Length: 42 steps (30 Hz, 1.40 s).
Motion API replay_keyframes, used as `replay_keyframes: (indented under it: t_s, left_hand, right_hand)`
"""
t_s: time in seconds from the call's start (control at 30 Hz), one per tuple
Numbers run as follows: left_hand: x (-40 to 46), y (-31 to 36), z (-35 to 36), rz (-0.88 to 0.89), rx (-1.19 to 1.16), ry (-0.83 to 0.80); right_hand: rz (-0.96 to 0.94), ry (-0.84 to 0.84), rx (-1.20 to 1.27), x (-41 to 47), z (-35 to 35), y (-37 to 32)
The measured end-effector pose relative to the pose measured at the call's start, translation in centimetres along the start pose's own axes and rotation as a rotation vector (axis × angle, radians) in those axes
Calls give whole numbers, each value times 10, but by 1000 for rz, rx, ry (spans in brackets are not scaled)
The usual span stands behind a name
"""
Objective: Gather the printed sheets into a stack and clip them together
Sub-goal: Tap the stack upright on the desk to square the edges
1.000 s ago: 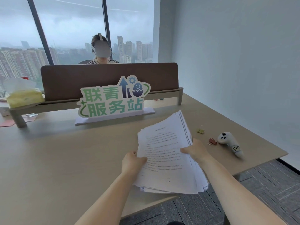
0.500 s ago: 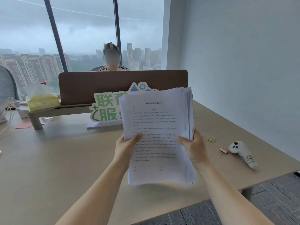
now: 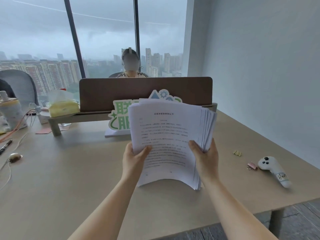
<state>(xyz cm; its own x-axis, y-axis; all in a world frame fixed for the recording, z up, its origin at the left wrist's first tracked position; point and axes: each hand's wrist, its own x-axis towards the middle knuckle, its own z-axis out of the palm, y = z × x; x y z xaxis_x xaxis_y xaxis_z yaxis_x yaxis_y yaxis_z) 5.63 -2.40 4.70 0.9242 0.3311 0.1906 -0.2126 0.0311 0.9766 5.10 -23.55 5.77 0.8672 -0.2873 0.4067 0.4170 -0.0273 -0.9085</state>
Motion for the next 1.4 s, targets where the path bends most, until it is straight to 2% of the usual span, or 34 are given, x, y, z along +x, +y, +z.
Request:
replay_keyframes:
  t_s: [0.17, 0.4, 0.6, 0.8, 0.87, 1.0, 1.23, 1.4]
  left_hand:
    - [-2, 4, 7, -7, -63, -103]
    - [-2, 0, 6, -2, -113, -70]
    - [-4, 3, 7, -2, -165, -93]
    - [2, 2, 3, 8, -124, -70]
    - [3, -1, 2, 10, -105, -61]
    - [3, 1, 1, 15, -111, -61]
    - [3, 3, -2, -11, -135, -97]
    - [5, 0, -4, 4, -51, -82]
  right_hand:
    - [18, -21, 10, 7, 4, 1]
    - [3, 33, -23, 11, -4, 10]
    - [-18, -30, -41, 9, 4, 6]
    - [-33, 63, -164, 10, 2, 15]
    - [-30, 95, -123, 9, 0, 15]
    - [-24, 45, 8, 3, 4, 11]
    - [91, -13, 45, 3, 9, 8]
    - [138, -14, 10, 2, 12, -2]
